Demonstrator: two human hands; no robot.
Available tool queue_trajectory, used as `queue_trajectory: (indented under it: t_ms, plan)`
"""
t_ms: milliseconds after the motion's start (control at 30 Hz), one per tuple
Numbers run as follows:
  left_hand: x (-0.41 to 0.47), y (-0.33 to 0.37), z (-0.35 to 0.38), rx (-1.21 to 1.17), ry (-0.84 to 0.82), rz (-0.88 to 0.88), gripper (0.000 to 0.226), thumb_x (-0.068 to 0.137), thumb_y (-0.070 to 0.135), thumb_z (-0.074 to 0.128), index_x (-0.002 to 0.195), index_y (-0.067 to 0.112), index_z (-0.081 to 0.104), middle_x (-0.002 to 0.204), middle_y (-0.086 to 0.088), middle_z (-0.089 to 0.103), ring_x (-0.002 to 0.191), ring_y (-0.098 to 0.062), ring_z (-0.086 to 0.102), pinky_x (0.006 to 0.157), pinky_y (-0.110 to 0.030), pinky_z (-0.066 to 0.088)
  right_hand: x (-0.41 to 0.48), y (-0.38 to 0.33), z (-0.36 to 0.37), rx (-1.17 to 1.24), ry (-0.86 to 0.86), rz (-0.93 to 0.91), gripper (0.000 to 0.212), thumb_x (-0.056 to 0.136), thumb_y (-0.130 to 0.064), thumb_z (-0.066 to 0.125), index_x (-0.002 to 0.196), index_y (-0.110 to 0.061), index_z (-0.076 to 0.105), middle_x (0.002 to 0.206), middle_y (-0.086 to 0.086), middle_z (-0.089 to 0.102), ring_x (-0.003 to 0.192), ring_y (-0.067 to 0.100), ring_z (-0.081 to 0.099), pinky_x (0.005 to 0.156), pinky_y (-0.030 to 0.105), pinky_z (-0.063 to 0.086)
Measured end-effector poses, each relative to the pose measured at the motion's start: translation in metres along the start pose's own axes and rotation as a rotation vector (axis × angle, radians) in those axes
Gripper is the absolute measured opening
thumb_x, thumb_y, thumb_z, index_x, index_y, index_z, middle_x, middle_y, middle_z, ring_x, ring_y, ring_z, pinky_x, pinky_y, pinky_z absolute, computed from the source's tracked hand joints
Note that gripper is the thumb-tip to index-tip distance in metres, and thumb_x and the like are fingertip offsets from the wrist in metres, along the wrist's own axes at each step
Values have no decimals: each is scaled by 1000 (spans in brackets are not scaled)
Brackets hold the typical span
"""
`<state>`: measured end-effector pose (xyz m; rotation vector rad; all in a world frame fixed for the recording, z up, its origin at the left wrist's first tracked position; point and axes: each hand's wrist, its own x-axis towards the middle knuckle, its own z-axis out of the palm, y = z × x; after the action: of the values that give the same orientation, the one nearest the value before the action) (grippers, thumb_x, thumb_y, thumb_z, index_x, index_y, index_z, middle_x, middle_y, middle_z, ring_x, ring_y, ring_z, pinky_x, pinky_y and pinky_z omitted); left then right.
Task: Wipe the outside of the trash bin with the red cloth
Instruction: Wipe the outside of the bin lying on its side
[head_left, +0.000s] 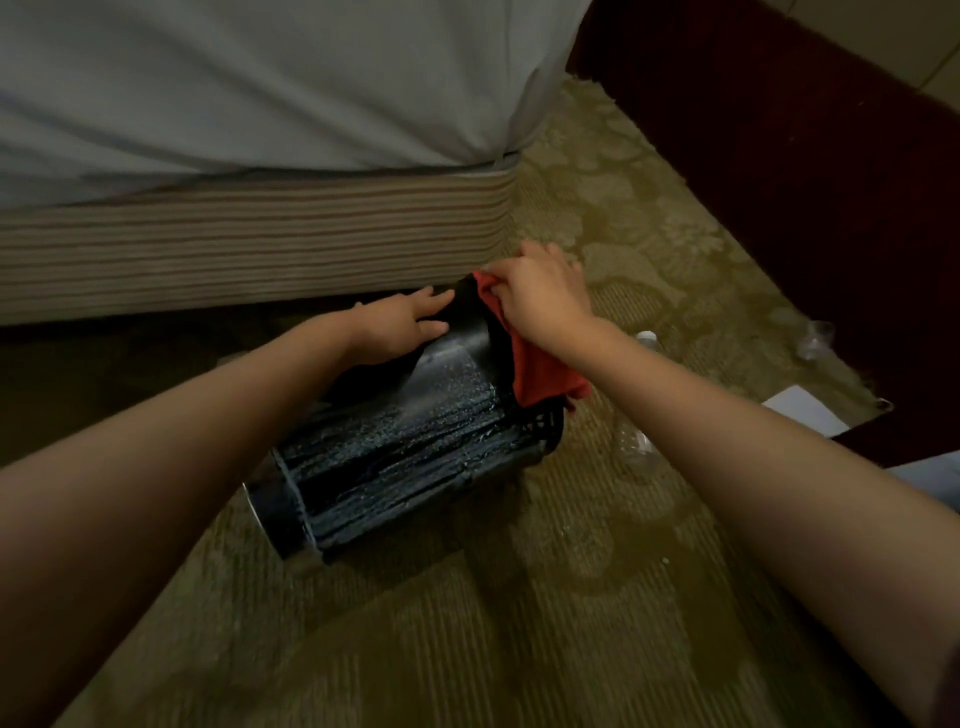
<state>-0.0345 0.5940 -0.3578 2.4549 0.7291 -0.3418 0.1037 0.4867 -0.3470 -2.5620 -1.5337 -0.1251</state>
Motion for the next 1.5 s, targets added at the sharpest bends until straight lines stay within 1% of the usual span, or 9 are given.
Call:
queue_trajectory:
  t_ms: [167, 333, 500, 700, 933, 1067, 1233, 1333, 1500]
  plan:
    - [-5, 3, -2, -86, -10, 32, 56, 98, 31, 41, 148, 24, 16, 157, -5, 7, 144, -21, 8, 116, -29, 2, -22, 9, 3, 102, 36, -57, 36, 95, -26, 47, 130, -30, 54, 116, 8, 49, 109, 30, 42, 89, 41, 37]
    - [-10, 6, -6, -126, -11, 48, 58, 95, 32, 48, 146, 27, 23, 156, -3, 13, 144, -19, 12, 115, -29, 5, -98, 28, 11, 78, 133, -117, 38, 86, -12, 61, 123, -20, 61, 94, 14, 53, 85, 34, 50, 71, 37, 34]
    - [-14, 6, -9, -106, -28, 74, 63, 90, 31, 57, 145, 28, 26, 156, -1, 16, 142, -17, 17, 115, -28, 9, -108, 38, 16, 105, 191, -104, 36, 82, -11, 68, 116, -22, 67, 93, 9, 60, 84, 31, 57, 76, 45, 39]
    - [-12, 4, -8, -90, -39, 79, 63, 92, 33, 54, 146, 29, 22, 156, 0, 12, 142, -17, 17, 114, -26, 11, -12, 9, 9, 153, 72, 32, 33, 95, -30, 47, 126, -37, 56, 106, 2, 53, 108, 25, 45, 86, 38, 29]
    - [-14, 6, -9, -116, -56, 70, 67, 89, 33, 58, 146, 29, 24, 156, 2, 14, 142, -17, 17, 115, -28, 12, -98, 33, 22, 271, 193, -72, 37, 88, -15, 60, 124, -22, 61, 101, 10, 60, 94, 32, 55, 79, 43, 40]
    - [-16, 10, -9, -99, -76, 51, 67, 90, 35, 56, 147, 30, 20, 157, 4, 11, 143, -19, 16, 116, -33, 12, -143, 40, 38, 403, 193, 4, 49, 84, -7, 65, 130, -19, 53, 109, 12, 61, 97, 33, 57, 80, 49, 46]
    - [-11, 9, -7, -40, -77, 63, 65, 93, 34, 51, 148, 30, 15, 157, 1, 6, 143, -19, 15, 117, -30, 12, -73, 25, 25, 296, 285, -9, 37, 90, -15, 59, 126, -24, 59, 107, 5, 61, 100, 27, 54, 82, 38, 36]
    - [-12, 8, -5, -50, -77, 59, 65, 93, 34, 51, 148, 30, 15, 157, 1, 6, 143, -19, 15, 116, -29, 13, -13, 10, 15, 206, 142, -3, 36, 95, -25, 48, 130, -31, 54, 112, 4, 56, 109, 26, 48, 88, 39, 36]
    - [-14, 8, -5, -73, -86, 71, 67, 92, 34, 54, 147, 31, 16, 157, 2, 7, 143, -18, 13, 114, -27, 11, -44, 20, 13, 264, 158, -74, 34, 92, -18, 56, 125, -22, 60, 105, 11, 60, 100, 32, 53, 82, 43, 41]
